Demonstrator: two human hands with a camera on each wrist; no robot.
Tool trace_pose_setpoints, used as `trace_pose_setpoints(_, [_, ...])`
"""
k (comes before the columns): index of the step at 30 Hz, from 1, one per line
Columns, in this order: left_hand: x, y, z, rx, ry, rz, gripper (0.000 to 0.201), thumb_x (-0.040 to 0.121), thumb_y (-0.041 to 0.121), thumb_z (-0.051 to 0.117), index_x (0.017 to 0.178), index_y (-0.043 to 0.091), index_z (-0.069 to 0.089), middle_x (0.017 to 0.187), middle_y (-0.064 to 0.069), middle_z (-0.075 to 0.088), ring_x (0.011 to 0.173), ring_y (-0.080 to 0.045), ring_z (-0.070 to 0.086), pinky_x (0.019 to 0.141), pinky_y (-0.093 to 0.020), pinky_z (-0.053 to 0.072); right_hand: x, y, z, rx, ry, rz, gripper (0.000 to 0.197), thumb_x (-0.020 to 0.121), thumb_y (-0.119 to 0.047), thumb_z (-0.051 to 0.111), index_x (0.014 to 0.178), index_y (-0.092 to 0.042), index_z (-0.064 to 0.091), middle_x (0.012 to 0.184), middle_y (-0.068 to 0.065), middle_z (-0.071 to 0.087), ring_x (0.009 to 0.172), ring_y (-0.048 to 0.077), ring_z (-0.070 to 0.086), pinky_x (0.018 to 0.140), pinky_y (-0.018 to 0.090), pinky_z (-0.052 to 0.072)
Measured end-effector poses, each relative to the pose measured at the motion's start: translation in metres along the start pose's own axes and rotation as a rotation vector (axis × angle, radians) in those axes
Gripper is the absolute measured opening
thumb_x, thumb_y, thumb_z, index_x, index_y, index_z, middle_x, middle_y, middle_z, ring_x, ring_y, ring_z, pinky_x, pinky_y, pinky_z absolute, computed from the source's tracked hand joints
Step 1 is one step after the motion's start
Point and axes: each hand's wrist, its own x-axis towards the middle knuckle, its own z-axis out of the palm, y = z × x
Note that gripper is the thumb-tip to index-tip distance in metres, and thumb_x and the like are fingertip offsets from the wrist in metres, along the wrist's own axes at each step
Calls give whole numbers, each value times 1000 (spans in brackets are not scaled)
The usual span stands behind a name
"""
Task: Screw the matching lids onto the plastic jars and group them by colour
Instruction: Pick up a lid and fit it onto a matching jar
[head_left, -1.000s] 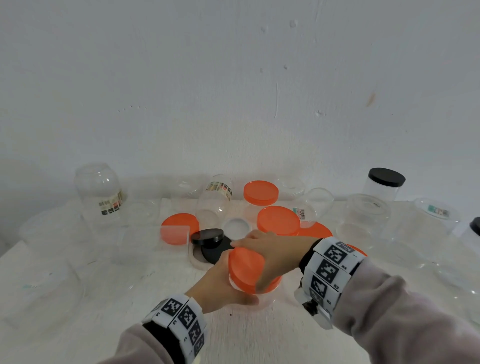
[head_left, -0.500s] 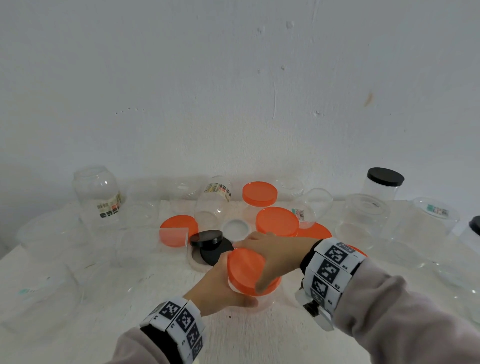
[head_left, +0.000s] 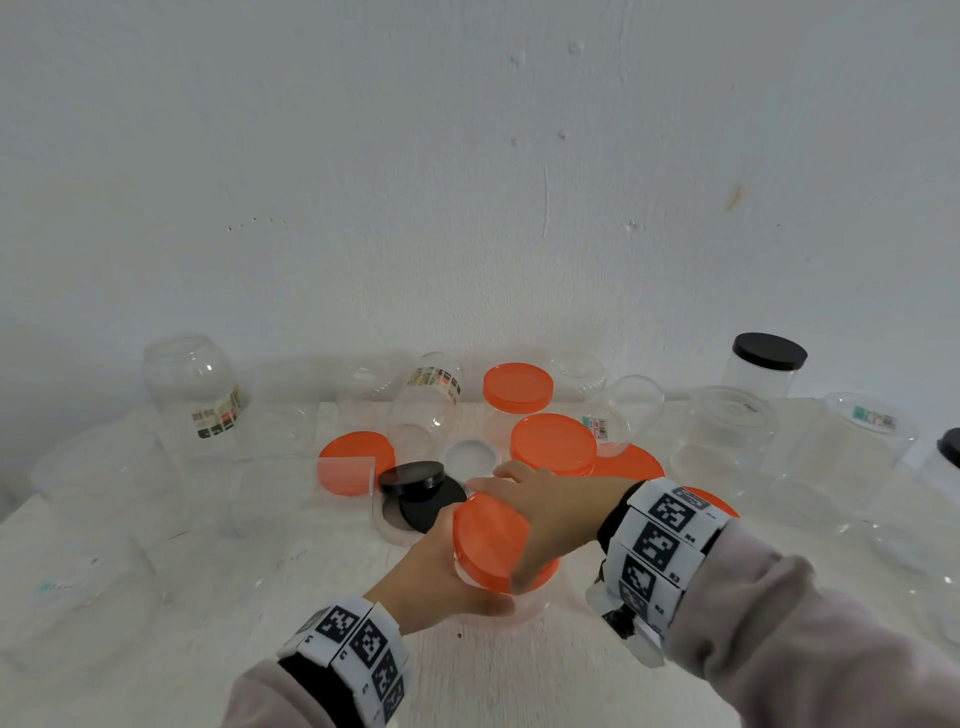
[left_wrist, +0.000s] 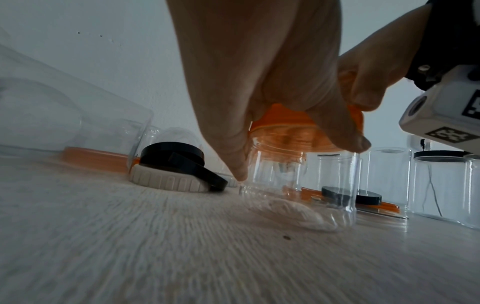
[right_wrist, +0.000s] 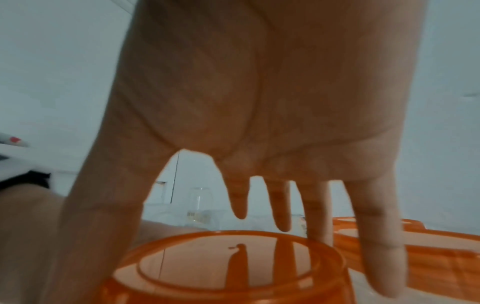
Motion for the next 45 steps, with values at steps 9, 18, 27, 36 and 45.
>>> trace_pose_setpoints(9, [1,-7,0,13,18,-28,109,55,36,91,136,38,18,123,25,42,111,7,45,83,-12,39,8,-2,17,-88,214,74,101,60,-83,57,139,-25,32,129,2,37,104,25,47,75,35,43])
trace_pose_setpoints(18, [-1,1,0,31,16,-41,107,61,27,90,138,33,16,123,22,41,110,4,46,86,-11,38,3,-3,14,-3,146,126,108,64,-74,66,149,-27,17,148,6,25,131,32,32,99,50,40])
trace_pose_setpoints(27, [1,-4,1,34,36,-35,107,58,33,91,132,39,14,120,25,42,107,8,45,80,-8,38,7,1,8,-48,153,16,99,64,-71,67,145,-32,25,134,0,34,120,26,38,90,43,44])
trace_pose_setpoints(36, [0,-6,0,26,32,-26,109,58,34,91,139,32,19,126,20,46,113,1,48,87,-14,41,9,-18,32,-34,388,233,92,64,-85,50,121,-14,45,108,4,36,84,25,44,66,33,35])
trace_pose_setpoints(45, [2,-6,3,35,42,-32,107,52,42,91,126,44,15,121,24,43,109,8,45,82,-10,38,3,6,18,104,152,40,108,68,-68,69,150,-23,16,145,-2,27,130,25,32,95,39,38])
